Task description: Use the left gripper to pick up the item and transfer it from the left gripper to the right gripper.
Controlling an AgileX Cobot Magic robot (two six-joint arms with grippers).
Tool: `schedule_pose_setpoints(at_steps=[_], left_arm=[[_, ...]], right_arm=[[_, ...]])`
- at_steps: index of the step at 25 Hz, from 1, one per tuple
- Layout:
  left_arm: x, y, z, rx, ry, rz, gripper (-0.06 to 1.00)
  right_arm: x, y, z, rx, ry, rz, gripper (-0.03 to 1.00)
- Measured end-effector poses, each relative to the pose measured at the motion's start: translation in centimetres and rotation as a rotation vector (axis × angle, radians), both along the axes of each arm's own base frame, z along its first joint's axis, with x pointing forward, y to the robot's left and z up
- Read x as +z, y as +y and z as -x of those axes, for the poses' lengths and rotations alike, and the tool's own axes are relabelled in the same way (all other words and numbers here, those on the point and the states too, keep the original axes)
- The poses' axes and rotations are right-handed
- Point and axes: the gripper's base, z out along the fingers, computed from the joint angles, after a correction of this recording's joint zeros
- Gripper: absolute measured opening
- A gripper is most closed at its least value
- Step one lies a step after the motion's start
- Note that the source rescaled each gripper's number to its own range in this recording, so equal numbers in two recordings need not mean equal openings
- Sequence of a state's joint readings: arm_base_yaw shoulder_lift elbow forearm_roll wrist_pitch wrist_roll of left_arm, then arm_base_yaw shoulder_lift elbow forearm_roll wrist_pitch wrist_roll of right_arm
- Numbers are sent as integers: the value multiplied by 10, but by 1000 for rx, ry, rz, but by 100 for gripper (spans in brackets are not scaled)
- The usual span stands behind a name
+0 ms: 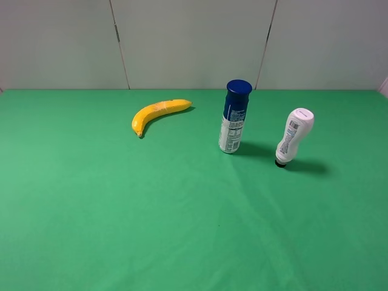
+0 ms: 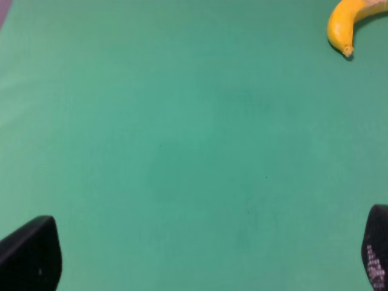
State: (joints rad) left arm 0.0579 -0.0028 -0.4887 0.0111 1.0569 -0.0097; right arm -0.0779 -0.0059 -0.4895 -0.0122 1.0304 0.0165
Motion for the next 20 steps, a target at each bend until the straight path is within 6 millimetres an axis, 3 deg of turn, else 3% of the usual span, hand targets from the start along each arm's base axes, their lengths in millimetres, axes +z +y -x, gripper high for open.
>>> schedule_pose_setpoints(at_steps=[20], left_arm=[[0, 0, 0, 0, 0, 0, 100]], right_arm=[[0, 0, 0, 0, 0, 0, 100]])
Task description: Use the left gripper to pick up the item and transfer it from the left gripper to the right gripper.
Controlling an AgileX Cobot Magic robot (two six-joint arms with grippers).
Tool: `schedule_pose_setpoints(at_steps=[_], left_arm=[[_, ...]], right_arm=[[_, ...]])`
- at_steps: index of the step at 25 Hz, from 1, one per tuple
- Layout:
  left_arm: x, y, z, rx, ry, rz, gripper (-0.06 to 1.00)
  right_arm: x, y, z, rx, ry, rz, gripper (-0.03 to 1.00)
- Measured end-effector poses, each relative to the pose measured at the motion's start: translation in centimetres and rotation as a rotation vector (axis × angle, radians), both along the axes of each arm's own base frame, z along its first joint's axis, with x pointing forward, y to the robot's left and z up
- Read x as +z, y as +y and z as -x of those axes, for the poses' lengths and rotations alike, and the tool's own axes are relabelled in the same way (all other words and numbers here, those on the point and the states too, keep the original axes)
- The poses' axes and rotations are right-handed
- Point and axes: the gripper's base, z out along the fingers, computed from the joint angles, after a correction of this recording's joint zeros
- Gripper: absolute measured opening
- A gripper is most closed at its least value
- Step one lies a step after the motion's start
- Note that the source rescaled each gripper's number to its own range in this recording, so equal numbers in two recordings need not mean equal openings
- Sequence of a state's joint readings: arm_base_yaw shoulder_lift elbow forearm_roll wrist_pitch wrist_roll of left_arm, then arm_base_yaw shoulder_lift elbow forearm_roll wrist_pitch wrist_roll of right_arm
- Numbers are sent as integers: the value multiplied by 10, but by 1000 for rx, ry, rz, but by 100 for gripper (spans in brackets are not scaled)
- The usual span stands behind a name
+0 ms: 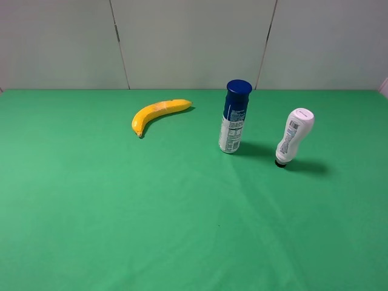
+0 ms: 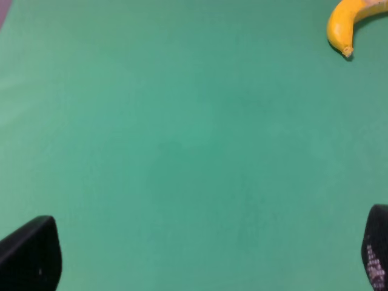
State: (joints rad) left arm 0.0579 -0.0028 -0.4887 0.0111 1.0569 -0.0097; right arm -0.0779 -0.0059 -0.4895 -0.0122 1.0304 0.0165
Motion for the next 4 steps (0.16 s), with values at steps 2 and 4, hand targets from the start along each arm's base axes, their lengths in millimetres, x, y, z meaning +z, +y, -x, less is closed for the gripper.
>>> schedule_pose_setpoints(at_steps=[2, 4], left_arm=[[0, 0, 0, 0, 0, 0, 100], [0, 0, 0, 0, 0, 0, 100]], right_arm=[[0, 0, 0, 0, -1, 0, 100], [0, 0, 0, 0, -1, 0, 100]])
